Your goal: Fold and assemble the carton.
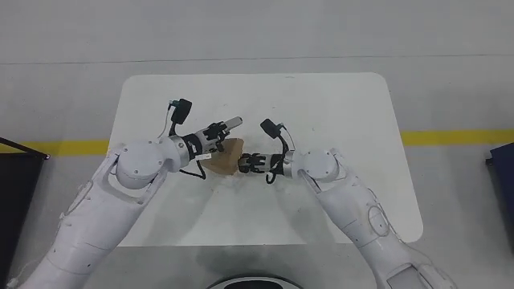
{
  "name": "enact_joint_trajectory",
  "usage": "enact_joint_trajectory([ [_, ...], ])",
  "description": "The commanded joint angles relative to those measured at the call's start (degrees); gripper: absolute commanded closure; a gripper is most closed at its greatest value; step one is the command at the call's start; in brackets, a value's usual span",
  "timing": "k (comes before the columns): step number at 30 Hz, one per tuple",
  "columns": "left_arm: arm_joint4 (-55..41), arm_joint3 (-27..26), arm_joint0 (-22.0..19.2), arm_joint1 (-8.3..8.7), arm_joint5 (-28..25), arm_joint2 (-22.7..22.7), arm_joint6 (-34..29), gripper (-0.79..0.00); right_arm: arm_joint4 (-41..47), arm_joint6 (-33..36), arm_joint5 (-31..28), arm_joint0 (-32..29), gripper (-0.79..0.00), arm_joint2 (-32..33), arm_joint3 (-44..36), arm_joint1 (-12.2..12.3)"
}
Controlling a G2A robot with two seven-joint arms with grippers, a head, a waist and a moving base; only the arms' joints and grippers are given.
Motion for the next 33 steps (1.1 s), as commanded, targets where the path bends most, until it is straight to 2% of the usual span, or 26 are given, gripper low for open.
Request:
enact_joint_trajectory([
  [1,1.37,0.14,-0.19,-0.02,0.34,0.45,-0.24,-0.785,-0.05,-0.22,-0.19,0.04,0.000,-0.14,0.00,0.03],
  [7,1.82,-0.10,0.08,-0.04,0.71,-0.68,0.88,-0.785,-0.56,-1.25,-0.46,-0.59,0.000,0.00,-1.56,0.29],
  [15,3.69,-3.17,2.36,0.79,0.09,-5.69,1.84,-0.785,-2.36,-2.70,-2.74,-2.78,0.000,0.75,-6.77,0.95],
  [21,14.92,-7.34,5.08,3.02,-2.99,-9.72,-7.96,-0.785,-3.25,-3.04,-2.42,-2.95,0.000,-0.05,-8.78,1.05],
  [27,21.67,-8.16,7.03,4.80,-5.15,-13.43,-18.56,-0.785,-3.50,-3.78,-2.31,-2.03,0.000,-1.78,-8.77,0.79],
  [33,24.01,-9.96,9.27,5.65,-6.23,-17.81,-18.63,-0.785,-3.72,-4.49,-2.17,-1.72,0.000,-2.72,-9.19,0.70],
])
